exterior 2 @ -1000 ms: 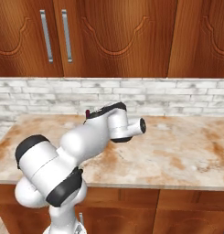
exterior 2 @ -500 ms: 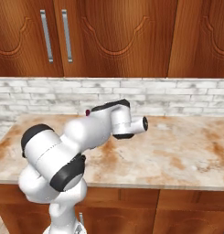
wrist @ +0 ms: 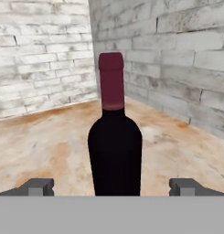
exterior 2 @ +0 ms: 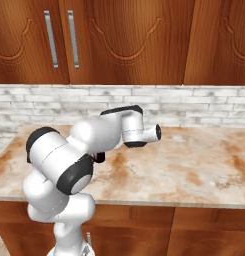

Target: Place the drinks on the dining counter in a tight cluster.

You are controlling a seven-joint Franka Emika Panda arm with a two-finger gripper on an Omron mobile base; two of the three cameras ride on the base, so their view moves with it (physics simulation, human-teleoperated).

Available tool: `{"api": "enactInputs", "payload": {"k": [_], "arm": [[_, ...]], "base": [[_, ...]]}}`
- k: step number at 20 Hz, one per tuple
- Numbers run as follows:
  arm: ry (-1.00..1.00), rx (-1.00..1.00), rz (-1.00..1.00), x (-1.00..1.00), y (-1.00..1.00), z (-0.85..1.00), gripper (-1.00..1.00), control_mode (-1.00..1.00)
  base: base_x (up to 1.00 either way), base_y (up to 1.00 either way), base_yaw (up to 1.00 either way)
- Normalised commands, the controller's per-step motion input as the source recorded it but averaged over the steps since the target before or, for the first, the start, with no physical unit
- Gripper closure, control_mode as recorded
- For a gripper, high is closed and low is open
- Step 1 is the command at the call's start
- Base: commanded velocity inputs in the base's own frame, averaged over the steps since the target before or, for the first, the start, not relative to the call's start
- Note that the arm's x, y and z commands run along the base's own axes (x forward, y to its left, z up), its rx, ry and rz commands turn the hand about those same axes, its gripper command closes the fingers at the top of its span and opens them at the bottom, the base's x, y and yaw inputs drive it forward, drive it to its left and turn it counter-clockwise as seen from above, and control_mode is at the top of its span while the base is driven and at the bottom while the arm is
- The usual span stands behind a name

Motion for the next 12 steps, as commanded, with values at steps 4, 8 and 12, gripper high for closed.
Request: {"api": "enactInputs", "payload": {"k": [4, 8, 12], "arm": [[0.00, 0.00, 0.00, 0.00, 0.21, 0.00, -1.00, -1.00], [0.00, 0.00, 0.00, 0.00, 0.23, 0.00, -1.00, -1.00], [0.00, 0.00, 0.00, 0.00, 0.23, 0.00, -1.00, -1.00]], "base": [[0.00, 0.00, 0.00], [0.00, 0.00, 0.00], [0.00, 0.00, 0.00]]}}
